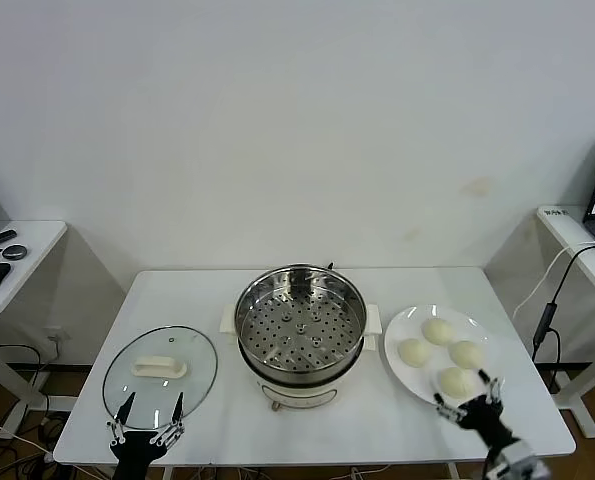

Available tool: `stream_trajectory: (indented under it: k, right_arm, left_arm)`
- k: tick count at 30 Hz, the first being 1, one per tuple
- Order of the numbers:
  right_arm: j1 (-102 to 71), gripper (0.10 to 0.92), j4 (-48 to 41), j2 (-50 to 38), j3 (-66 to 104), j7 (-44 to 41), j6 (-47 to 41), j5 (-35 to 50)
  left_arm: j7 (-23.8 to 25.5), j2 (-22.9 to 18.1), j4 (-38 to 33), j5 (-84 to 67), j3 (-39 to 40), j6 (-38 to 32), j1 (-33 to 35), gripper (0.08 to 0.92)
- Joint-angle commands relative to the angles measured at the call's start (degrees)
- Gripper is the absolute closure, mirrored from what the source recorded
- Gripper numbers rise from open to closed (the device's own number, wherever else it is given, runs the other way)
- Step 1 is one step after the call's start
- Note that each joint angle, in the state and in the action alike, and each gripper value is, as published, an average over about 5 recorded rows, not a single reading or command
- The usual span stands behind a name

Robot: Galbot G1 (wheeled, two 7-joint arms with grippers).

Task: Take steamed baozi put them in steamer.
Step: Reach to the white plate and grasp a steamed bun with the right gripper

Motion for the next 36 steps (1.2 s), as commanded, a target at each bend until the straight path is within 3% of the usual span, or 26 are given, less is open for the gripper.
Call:
stream_trajectory:
  k: [1,6,13,24,36]
  right_arm:
    - [12.2,0.203,-6.15,-15.36,1.69,-9.19,-1.78,-14.68]
    - [23.51,0.203,-12.15,-23.46,-5.42,-16.34,-1.53,-20.63]
    - [48.37,0.203,-24.57,-29.48,-28.82,-30.18,0.68,-21.26]
    - [82.48,0.203,-38.86,-25.85,-65.88,-48.68,-0.18,-13.38]
    - [87.72,0.203,-46.63,-19.08,-79.1,-51.16,-3.13,-9.79]
  left_arm:
    - [1.19,0.1,0.17,1.44,-0.73,-1.04,-0.6,0.177]
    - [1.1,-0.58,-0.32,2.42,-1.31,-1.84,0.27,0.177]
    - [0.68,-1.75,-0.39,3.74,-2.05,-2.35,1.05,0.177]
    - [0.21,-2.81,-0.38,4.85,-3.33,-3.16,1.88,0.177]
    - [0.05,-2.93,0.0,4.74,-4.26,-3.25,1.17,0.177]
